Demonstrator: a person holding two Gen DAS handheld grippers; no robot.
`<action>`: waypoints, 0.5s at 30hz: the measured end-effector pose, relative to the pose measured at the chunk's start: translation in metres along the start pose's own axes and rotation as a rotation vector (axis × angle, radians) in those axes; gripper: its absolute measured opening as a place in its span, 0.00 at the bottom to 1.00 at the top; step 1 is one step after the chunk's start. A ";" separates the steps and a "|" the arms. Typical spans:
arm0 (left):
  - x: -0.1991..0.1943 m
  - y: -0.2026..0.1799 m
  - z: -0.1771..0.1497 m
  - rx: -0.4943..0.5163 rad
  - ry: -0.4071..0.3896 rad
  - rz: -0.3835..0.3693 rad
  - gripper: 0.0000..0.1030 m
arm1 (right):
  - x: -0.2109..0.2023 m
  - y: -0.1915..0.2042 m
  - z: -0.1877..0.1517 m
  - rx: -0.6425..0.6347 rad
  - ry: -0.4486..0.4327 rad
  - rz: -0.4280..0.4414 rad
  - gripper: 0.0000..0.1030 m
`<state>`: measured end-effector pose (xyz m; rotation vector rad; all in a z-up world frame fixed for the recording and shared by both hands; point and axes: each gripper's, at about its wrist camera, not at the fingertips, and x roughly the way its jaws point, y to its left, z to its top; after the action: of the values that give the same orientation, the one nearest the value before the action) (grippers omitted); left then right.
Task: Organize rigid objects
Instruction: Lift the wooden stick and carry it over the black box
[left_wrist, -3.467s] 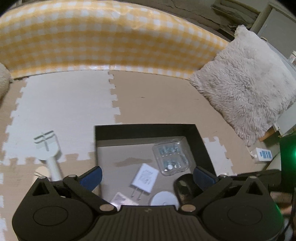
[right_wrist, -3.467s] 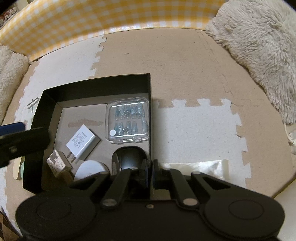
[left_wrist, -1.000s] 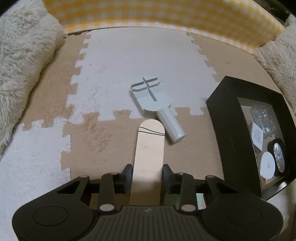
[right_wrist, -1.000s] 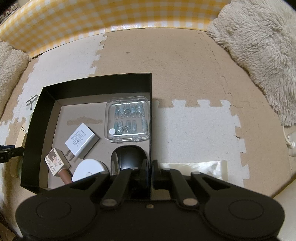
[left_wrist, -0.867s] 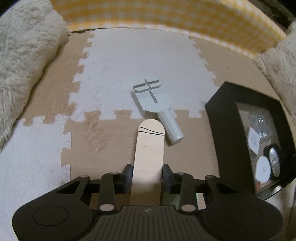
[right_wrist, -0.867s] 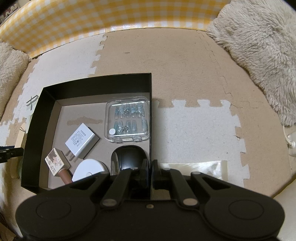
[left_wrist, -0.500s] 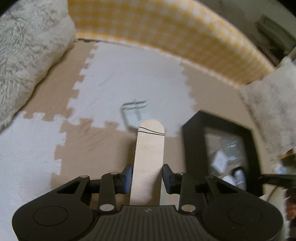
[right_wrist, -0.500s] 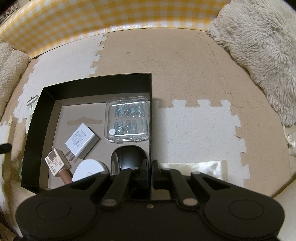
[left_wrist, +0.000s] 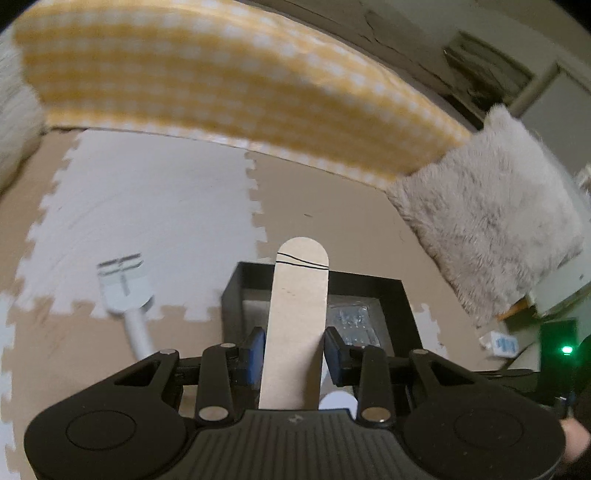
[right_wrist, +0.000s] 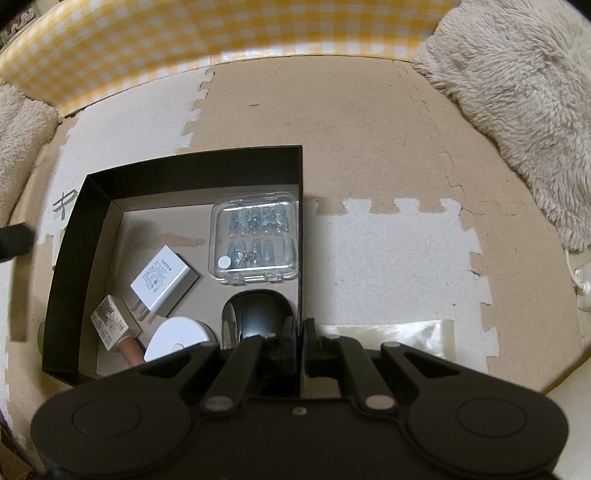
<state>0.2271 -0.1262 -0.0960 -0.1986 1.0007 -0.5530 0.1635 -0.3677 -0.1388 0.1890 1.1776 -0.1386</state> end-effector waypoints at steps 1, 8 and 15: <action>0.007 -0.004 0.002 0.025 -0.003 0.014 0.35 | 0.000 0.000 0.000 -0.001 0.000 0.000 0.04; 0.047 -0.033 0.005 0.311 0.056 0.103 0.35 | 0.001 0.000 0.001 0.003 0.001 0.003 0.04; 0.079 -0.051 0.002 0.649 0.151 0.138 0.35 | 0.000 0.000 0.001 0.005 0.000 0.006 0.04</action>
<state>0.2440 -0.2108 -0.1334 0.4913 0.9232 -0.7442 0.1642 -0.3681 -0.1389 0.1965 1.1770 -0.1363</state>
